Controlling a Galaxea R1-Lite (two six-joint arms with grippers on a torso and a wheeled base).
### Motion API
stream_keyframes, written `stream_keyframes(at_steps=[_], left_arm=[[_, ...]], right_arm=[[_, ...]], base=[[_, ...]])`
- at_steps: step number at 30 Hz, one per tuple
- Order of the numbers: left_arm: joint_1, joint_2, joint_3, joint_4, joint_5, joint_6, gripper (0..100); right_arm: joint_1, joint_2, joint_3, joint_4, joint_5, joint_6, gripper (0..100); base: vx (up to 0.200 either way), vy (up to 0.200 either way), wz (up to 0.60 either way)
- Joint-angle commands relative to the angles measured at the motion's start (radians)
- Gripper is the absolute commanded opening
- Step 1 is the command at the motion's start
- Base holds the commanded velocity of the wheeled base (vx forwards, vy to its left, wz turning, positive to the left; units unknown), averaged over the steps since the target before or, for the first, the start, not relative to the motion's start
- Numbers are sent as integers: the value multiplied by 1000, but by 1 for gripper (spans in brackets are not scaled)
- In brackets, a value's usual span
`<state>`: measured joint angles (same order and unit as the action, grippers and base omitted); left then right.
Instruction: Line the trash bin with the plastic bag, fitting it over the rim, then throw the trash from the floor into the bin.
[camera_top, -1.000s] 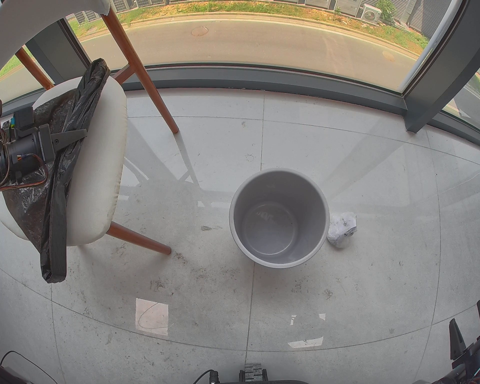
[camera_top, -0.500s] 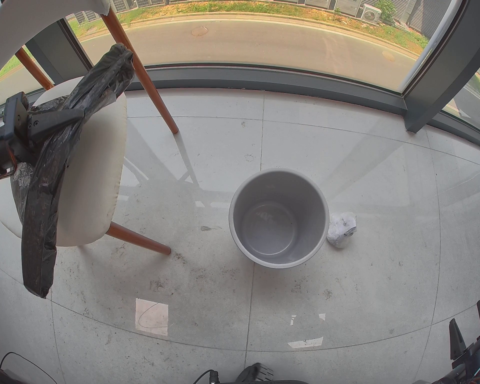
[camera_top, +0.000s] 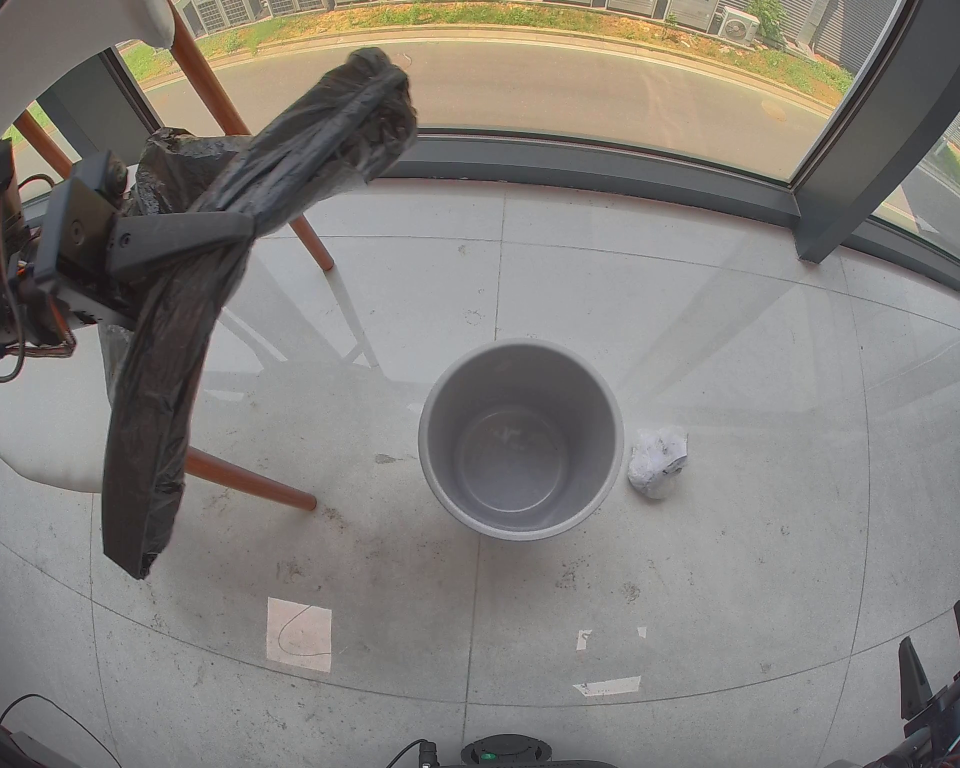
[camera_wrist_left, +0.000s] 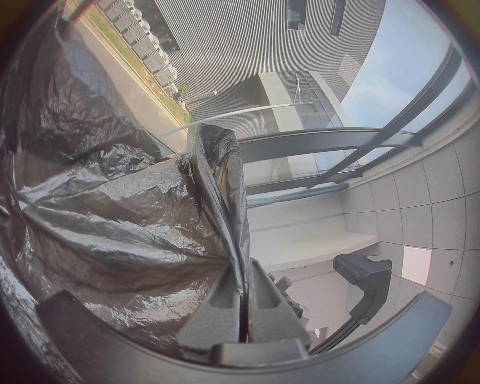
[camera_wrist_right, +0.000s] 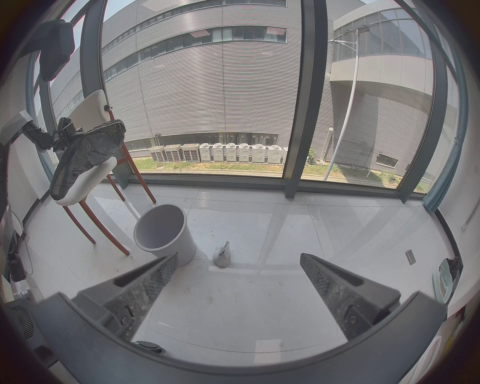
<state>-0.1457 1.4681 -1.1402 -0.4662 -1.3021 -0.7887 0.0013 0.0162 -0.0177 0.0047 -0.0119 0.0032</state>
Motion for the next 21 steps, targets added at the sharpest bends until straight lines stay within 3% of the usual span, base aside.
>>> stream_keyframes(at_steps=[1,2,3,6,8,12,21], left_arm=[[-127,95,-36,-2,129,2,0],[-137,103,-41,-2,156,0,0],[-163,112,-53,1,234,-3,0],[-198,104,-52,14,308,-24,0],[-244,78,-36,27,363,-158,0],[-252,-25,22,17,337,-334,0],[-241,-40,88,23,300,-346,0]], right_arm=[[0,-5,16,0,0,0,100],[0,-5,16,0,1,1,100],[0,-5,16,0,0,1,100],[0,-5,16,0,0,1,100],[0,-5,16,0,0,1,100],[0,-5,16,0,0,1,100],[0,-5,16,0,0,1,100]], base=[[0,-200,0],[0,0,0],[0,0,0],[0,0,0],[0,0,0],[0,0,0],[0,0,0]])
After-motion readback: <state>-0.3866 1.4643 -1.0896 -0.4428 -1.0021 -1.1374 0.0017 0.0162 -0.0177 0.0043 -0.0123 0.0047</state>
